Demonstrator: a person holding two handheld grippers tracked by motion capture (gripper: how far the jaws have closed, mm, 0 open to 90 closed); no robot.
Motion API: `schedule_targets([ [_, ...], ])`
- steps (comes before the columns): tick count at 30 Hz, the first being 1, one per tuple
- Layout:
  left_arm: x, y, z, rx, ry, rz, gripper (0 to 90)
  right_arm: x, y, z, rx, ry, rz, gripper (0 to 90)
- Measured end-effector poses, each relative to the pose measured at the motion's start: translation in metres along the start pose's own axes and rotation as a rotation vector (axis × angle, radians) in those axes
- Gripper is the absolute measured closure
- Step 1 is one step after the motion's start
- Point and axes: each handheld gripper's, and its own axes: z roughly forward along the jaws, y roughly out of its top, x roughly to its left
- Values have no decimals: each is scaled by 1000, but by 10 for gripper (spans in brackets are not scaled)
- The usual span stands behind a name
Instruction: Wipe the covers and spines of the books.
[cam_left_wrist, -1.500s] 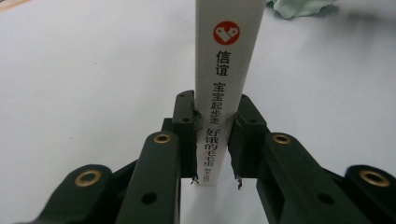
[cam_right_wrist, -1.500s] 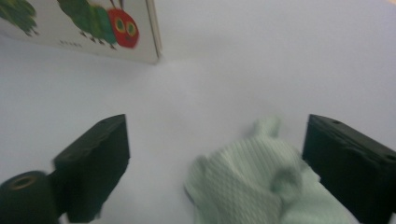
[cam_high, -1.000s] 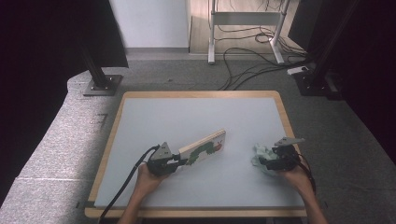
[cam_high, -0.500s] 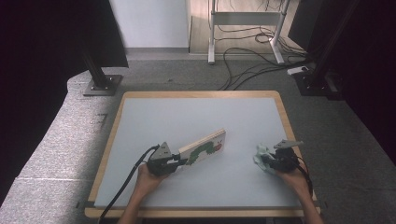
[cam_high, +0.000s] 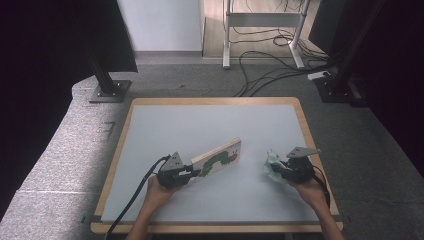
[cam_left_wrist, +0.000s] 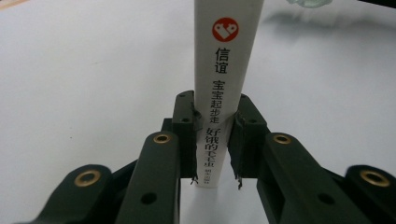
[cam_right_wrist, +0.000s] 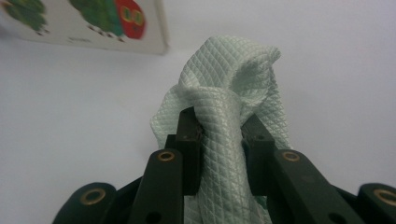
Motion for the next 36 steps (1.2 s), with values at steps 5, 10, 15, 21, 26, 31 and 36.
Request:
schedule_targets([
  [5,1,0,0,-1,-5,-13,747,20,14,8,-14,50,-41,720],
  [10,1,0,0,1,-7,-10,747,41,27,24,-7,106,-87,720],
  [15,2,0,0,0,-8,-12,747,61,38,40,-3,157,-122,720],
  [21,2,0,0,1,-8,-10,747,89,53,63,5,225,-171,719],
  [26,1,0,0,1,-8,-9,748,111,61,81,21,271,-211,719],
  [31,2,0,0,1,-8,-11,748,129,66,98,39,301,-236,719],
  [36,3,0,0,0,-8,-17,748,137,63,112,42,327,-237,720],
])
